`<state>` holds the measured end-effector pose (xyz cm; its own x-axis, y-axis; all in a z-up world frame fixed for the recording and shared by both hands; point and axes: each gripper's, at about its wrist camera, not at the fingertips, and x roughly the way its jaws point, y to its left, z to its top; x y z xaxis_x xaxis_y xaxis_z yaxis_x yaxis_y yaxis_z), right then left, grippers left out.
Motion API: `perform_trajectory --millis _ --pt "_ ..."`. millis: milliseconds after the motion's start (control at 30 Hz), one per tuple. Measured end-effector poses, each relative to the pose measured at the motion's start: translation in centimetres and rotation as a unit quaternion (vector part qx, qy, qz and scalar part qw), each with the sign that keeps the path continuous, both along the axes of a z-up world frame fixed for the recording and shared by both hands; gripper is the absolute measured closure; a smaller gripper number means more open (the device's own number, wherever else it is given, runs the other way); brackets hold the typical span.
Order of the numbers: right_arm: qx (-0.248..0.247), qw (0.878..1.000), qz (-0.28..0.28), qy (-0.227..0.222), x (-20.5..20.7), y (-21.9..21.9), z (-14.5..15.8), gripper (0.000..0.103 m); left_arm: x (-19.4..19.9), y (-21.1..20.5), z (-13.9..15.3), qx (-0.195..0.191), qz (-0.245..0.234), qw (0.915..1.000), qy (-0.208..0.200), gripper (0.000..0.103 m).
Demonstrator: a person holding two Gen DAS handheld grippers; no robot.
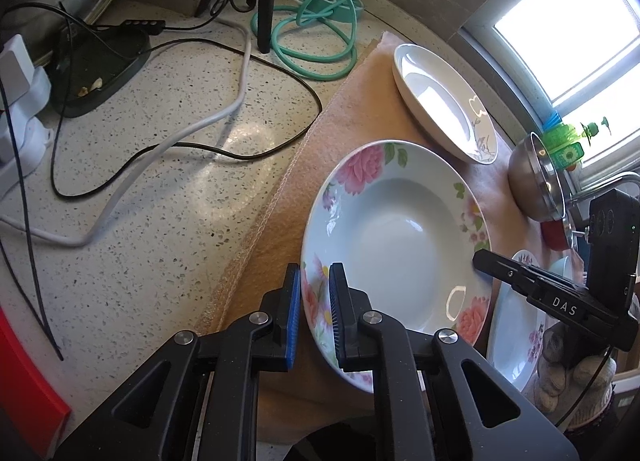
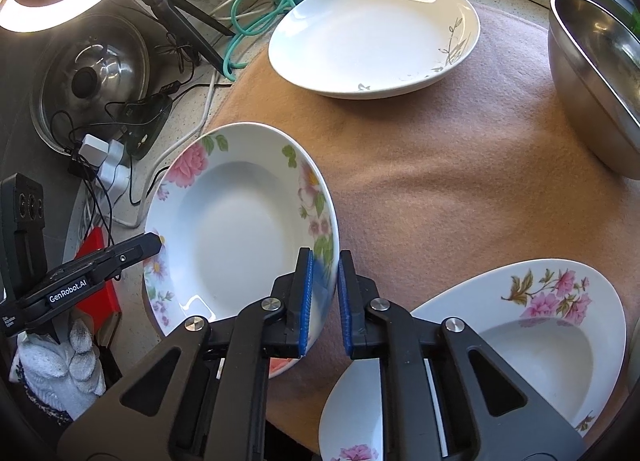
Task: Organize plates and bowls
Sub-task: 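Lift the pink-rose plate with both grippers and lower it onto the peach-blossom plate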
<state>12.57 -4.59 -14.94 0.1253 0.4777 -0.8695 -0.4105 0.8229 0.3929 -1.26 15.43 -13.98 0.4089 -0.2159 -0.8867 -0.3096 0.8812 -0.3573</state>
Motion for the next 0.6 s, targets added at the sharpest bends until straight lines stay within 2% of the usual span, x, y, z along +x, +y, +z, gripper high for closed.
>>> perform_trajectory --millis 600 --pt "0.026 0.999 -0.04 -0.013 -1.8 -4.9 3.2 0.091 0.8 -2.2 2.9 -0.007 -0.023 0.9993 -0.03 0.091"
